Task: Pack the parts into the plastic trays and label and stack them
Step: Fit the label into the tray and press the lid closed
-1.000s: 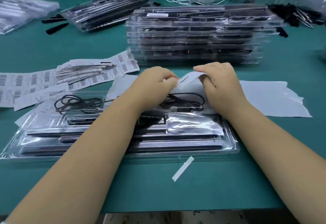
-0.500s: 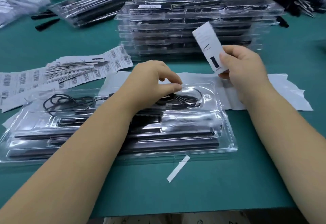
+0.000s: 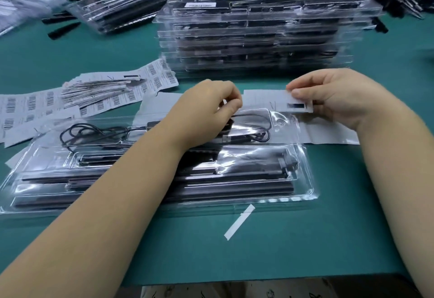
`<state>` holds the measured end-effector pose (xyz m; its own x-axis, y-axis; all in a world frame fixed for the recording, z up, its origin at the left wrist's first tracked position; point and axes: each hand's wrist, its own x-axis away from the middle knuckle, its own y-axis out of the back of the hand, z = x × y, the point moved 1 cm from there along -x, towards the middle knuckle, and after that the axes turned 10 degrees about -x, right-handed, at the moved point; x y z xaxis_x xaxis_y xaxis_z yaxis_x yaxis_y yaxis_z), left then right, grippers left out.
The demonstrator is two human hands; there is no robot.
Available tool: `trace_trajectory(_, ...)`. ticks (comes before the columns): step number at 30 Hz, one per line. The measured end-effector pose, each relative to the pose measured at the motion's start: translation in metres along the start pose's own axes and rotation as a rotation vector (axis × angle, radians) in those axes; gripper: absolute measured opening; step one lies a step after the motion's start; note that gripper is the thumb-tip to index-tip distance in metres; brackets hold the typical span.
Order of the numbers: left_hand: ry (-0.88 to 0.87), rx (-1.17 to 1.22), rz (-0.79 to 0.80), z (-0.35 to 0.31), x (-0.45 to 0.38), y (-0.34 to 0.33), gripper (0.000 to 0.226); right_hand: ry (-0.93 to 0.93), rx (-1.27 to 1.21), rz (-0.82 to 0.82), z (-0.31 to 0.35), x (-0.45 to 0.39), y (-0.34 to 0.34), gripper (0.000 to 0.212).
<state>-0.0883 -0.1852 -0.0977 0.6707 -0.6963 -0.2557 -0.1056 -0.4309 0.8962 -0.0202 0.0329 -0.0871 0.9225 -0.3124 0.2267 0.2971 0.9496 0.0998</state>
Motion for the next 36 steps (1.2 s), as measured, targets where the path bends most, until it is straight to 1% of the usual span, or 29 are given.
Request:
trace_trajectory(3,-0.018,-0.004,-0.003,0.000,0.000,0.000,0.012,-0.012,-0.093,0.152,0.002,0.005,-0.001,0.024)
trace_trajectory(5,-0.037,0.002,-0.028,0.000,0.001,0.001,0.012,0.011,-0.101,0.196,0.003,0.006,-0.004,0.026)
trace_trajectory(8,-0.048,0.013,-0.058,0.000,0.002,0.002,0.010,0.089,-0.041,0.178,0.001,0.005,-0.009,0.029)
trace_trajectory(11,-0.055,-0.004,-0.039,-0.001,0.003,0.001,0.010,0.146,-0.045,0.125,-0.001,0.003,-0.015,0.030)
trace_trajectory(17,-0.026,0.005,-0.044,0.001,0.001,0.000,0.009,0.118,-0.105,0.104,-0.003,-0.002,-0.013,0.024)
trace_trajectory(21,-0.029,-0.001,-0.055,0.000,0.002,0.000,0.011,0.117,-0.092,0.080,-0.004,-0.004,-0.003,0.026)
trace_trajectory(25,-0.048,-0.020,-0.065,-0.001,0.002,0.001,0.011,0.121,-0.221,0.049,-0.006,-0.007,0.001,0.028)
trace_trajectory(27,-0.050,-0.026,-0.072,-0.001,0.002,0.001,0.011,0.111,-0.250,0.080,-0.006,-0.006,0.001,0.029)
trace_trajectory(29,-0.053,-0.025,-0.075,-0.001,0.002,0.001,0.011,0.116,-0.224,0.150,-0.006,-0.004,-0.004,0.028)
trace_trajectory(31,-0.057,-0.022,-0.073,-0.001,0.002,0.001,0.011,0.133,-0.183,0.184,-0.004,-0.001,-0.011,0.027)
trace_trajectory(36,-0.048,-0.008,-0.057,0.001,0.002,0.001,0.011,0.185,-0.127,0.081,0.001,0.005,-0.020,0.023)
